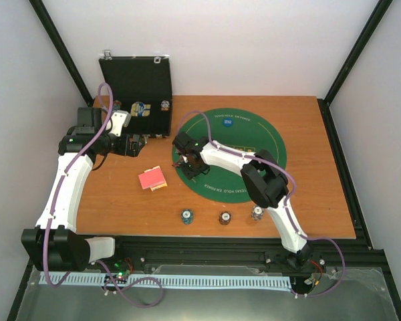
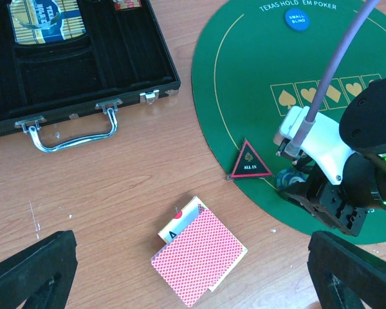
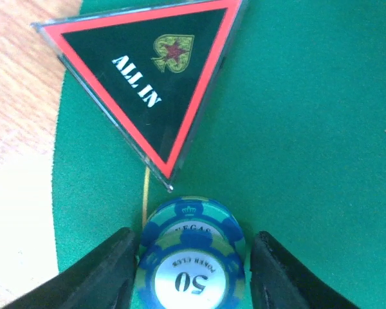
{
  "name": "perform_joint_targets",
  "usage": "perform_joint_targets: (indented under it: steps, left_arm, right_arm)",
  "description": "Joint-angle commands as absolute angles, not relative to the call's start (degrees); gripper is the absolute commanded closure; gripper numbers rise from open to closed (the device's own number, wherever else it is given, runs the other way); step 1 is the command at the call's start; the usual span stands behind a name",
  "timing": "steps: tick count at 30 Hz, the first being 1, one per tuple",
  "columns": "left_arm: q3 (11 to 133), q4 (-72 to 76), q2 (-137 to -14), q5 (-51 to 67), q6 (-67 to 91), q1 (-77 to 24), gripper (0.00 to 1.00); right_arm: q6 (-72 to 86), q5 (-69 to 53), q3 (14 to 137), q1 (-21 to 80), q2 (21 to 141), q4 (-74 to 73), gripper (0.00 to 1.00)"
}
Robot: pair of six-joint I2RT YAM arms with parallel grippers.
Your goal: Distribute texas hold em gaming equipment
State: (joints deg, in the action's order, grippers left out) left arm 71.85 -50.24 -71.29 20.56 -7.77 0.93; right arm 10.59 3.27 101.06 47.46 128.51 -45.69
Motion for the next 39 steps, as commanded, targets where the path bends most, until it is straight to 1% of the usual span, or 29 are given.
perform_joint_targets:
  steps: [1,5,10,12,17,22,28,34,39]
  left_arm:
    - [74.2,-51.1,-70.4,20.4,-8.5,1.2,0.00]
    - [74.0,-51.0,-70.4,20.4,-8.4,1.2,0.00]
    - [74.2,-51.2,-70.2,20.4,-8.3,1.2,0.00]
    - [74.3,-51.4,-70.1,20.5,-8.3,1.3,0.00]
    - [74.2,-51.3,-70.1,20.7,-8.2,1.2,0.00]
    - [73.4,-51.0,-70.3,20.7,-8.1,1.2,0.00]
    - [73.1,-50.7,-70.2,21.0,-7.8,1.3,0.00]
    - [73.3,-50.8,-70.2,21.0,-7.6,1.2,0.00]
    - [72.8,-50.7,-70.2,21.3,-7.4,1.3,0.00]
  right_arm:
    - [9.4,3.5,104.4,46.7,128.9,-47.6,0.46]
    - [8.9,4.5,106.0,46.7,127.9,-48.6,0.37]
    - [9.3,5.6,106.0,47.1,124.4,-49.6,0.35]
    - [9.6,6.6,103.6,48.4,121.6,-49.4,0.34]
    - [13.1,8.4,91.7,54.9,111.7,-46.2,0.29]
    - [19.7,8.3,80.5,63.0,103.1,-43.8,0.22]
    - [23.3,5.8,76.3,68.6,100.4,-42.4,0.15]
    - [22.9,4.1,76.0,69.3,102.9,-42.3,0.15]
    - [22.5,2.2,74.4,69.4,104.2,-40.9,0.19]
